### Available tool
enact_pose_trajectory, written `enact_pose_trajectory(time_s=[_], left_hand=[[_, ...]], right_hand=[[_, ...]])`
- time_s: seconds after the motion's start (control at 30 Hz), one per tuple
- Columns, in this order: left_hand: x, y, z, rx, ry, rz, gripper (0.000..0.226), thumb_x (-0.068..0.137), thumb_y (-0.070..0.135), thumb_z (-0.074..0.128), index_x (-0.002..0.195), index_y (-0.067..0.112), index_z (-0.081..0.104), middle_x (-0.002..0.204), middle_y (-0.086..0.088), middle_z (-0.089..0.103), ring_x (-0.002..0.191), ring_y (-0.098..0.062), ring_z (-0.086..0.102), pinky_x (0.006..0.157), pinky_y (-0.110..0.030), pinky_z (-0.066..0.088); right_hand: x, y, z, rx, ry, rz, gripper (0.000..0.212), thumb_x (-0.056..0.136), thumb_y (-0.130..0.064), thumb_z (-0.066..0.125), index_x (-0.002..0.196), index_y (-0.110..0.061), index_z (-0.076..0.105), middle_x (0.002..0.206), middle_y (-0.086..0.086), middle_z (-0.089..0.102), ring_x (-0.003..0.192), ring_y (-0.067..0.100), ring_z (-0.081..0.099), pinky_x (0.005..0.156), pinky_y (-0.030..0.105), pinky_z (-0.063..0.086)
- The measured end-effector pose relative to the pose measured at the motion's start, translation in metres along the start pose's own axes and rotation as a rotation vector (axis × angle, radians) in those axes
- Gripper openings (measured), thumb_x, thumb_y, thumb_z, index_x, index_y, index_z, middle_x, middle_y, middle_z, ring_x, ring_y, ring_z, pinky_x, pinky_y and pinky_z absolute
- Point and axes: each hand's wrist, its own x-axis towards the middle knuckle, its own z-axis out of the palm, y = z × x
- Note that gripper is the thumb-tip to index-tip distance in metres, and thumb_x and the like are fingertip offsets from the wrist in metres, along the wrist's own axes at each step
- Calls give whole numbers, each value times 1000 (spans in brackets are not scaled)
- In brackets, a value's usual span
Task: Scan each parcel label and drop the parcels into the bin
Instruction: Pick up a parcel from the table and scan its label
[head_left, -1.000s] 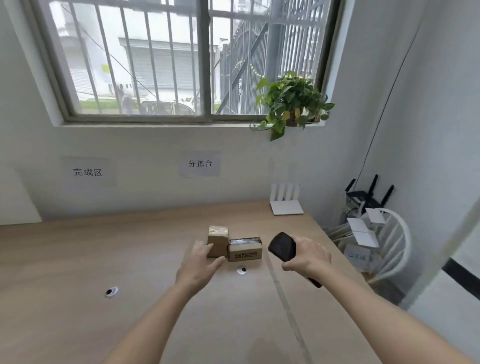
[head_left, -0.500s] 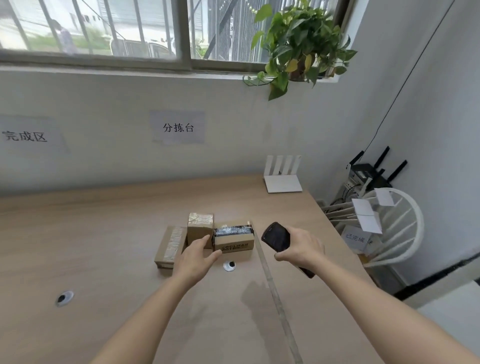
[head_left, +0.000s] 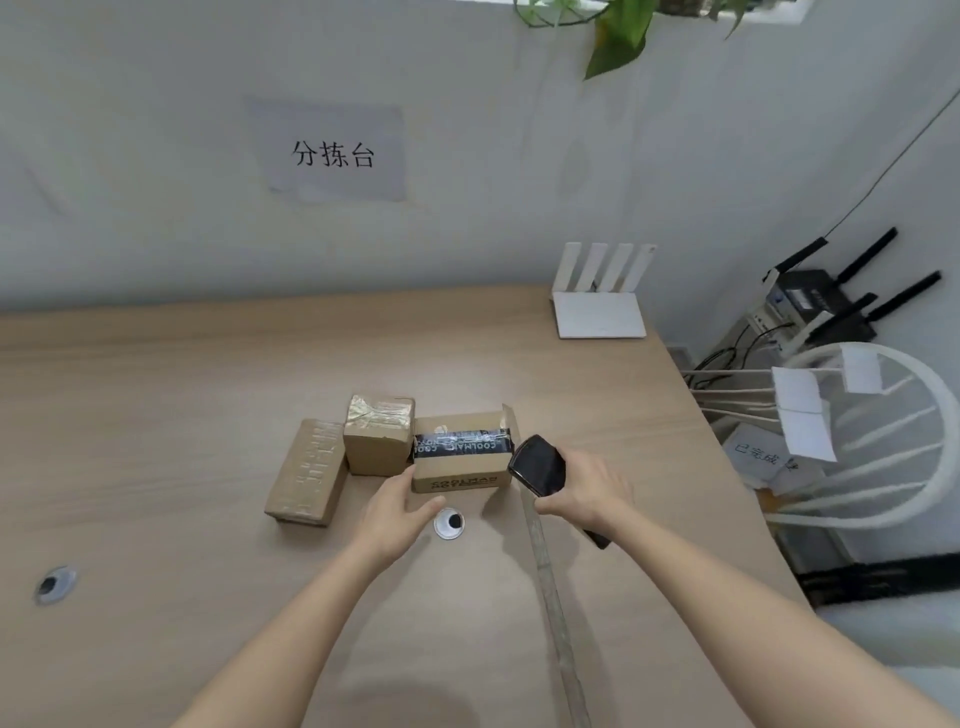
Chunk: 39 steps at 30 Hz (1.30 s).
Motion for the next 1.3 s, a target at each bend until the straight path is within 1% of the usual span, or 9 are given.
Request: enact_pose_trajectory(time_s=[0.13, 0.3, 0.53, 0.63, 0.83, 1.03, 1.1, 1.23, 1.3], left_hand=[[39, -5, 18, -70, -32, -65, 79, 91, 48, 64, 156, 17, 30, 158, -2, 36, 145, -18, 35, 116, -36, 31], [85, -14, 32, -45, -3, -146, 79, 92, 47, 62, 156, 16, 29, 158, -4, 37, 144, -22, 36, 113, -35, 32], [127, -21, 42, -94, 13, -193, 81, 92, 46, 63, 157, 20, 23, 156, -5, 41, 142, -26, 39, 113, -39, 36], [141, -20, 45, -122, 29, -231, 79, 93, 44, 61, 158, 23, 22, 156, -3, 41, 142, -26, 38, 110, -37, 36], [155, -18, 52, -198, 67, -299, 86, 82, 61, 61, 154, 25, 32, 152, -1, 46, 140, -26, 42, 112, -42, 38], [143, 7, 53, -232, 88, -297, 87, 88, 49, 67, 156, 12, 27, 159, -9, 33, 146, -27, 32, 118, -44, 31], [134, 17, 49, -261, 110, -285, 80, 88, 45, 69, 152, 11, 35, 154, -8, 41, 141, -26, 39, 114, -40, 35], [103, 51, 29, -379, 166, -254, 56, 88, 36, 73, 136, 14, 52, 132, -3, 58, 111, -19, 54, 95, -30, 43], [83, 70, 18, -403, 177, -219, 63, 88, 39, 73, 139, 13, 46, 133, -4, 54, 118, -21, 53, 93, -27, 40]], right_hand=[[50, 4, 14, 1, -49, 1, 43, 66, -38, 76, 102, -32, 54, 95, -6, 65, 90, 27, 60, 67, 30, 40], [102, 7, 35, 11, -105, -10, 46, 68, -38, 77, 109, -31, 59, 104, -5, 69, 102, 29, 66, 73, 31, 45], [156, -2, 56, 68, -150, -25, 60, 62, -44, 85, 115, -33, 58, 104, -6, 67, 97, 27, 64, 69, 31, 44], [174, -7, 65, 97, -157, -20, 54, 60, -39, 81, 109, -31, 60, 99, -7, 66, 92, 25, 64, 67, 31, 47], [193, -4, 76, 178, -167, -8, 62, 62, -36, 80, 120, -32, 59, 105, -5, 68, 100, 25, 64, 73, 31, 48], [172, 8, 62, 293, -154, 12, 59, 54, -41, 79, 109, -30, 61, 97, -9, 69, 92, 19, 66, 79, 36, 57], [159, 13, 49, 358, -150, 18, 61, 51, -40, 81, 109, -29, 64, 97, -9, 71, 92, 17, 67, 82, 37, 58], [125, 17, 15, 469, -132, 2, 54, 54, -33, 84, 103, -26, 64, 97, -7, 72, 95, 17, 68, 89, 41, 58], [105, 15, -5, 539, -109, -18, 56, 49, -37, 83, 100, -26, 64, 97, -6, 73, 97, 18, 70, 92, 44, 58]])
